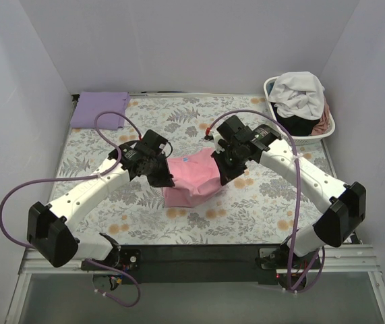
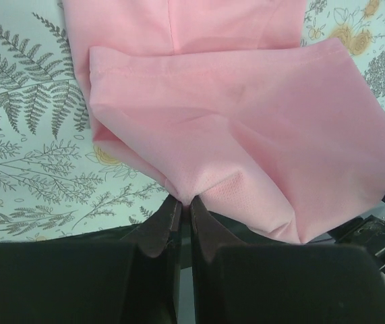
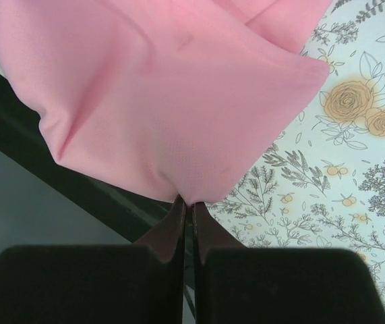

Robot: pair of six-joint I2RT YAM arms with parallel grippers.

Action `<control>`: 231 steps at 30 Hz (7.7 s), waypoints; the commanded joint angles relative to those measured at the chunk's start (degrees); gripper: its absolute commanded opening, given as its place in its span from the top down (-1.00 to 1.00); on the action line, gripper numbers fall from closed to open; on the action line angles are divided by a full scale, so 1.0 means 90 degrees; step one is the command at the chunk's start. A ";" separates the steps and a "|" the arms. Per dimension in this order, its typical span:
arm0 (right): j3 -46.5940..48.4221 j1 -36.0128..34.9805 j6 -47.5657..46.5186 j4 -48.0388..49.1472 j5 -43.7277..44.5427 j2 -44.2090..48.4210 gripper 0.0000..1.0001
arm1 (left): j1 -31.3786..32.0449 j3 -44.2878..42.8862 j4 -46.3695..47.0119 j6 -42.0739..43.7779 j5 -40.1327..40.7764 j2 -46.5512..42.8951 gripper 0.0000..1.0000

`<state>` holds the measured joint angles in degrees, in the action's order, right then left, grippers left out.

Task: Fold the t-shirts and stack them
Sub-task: Fold the tshirt, then neatly place the folded tshirt to the corner

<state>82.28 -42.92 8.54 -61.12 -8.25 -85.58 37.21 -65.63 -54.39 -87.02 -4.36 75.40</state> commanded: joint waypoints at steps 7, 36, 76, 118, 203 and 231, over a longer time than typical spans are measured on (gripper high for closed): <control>-0.0264 0.0139 -0.0225 -0.0035 -0.0469 0.0386 0.97 | -0.0072 0.0132 0.0243 0.0236 -0.0325 -0.0408 1.00; -0.1302 -0.0429 -0.0263 -0.0054 -0.1271 0.1513 0.97 | 0.1104 0.0897 -0.0073 0.0045 -0.0715 -0.1778 1.00; -0.3748 0.2015 0.0720 0.6251 -0.3306 0.0974 0.02 | -0.1176 0.2964 0.4509 0.0793 -0.1321 -0.0809 0.10; -0.5674 0.1821 0.2821 1.0238 -0.4962 -0.0081 0.03 | -0.1615 0.4201 0.6444 -0.0915 -0.1742 -0.0905 0.24; -0.0797 -0.3101 0.0283 0.4391 0.2175 -0.2169 -0.15 | -0.4094 0.2477 0.2869 0.1545 0.0965 -0.0887 -0.97; -0.0547 -0.3201 0.0116 0.4495 0.2636 -0.2436 0.97 | -0.4526 0.3365 0.3806 0.0657 -0.2463 -0.0272 -0.96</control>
<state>79.75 -73.28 8.71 -23.86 16.08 -113.62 -3.64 -37.26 -22.90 -76.99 -18.20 73.38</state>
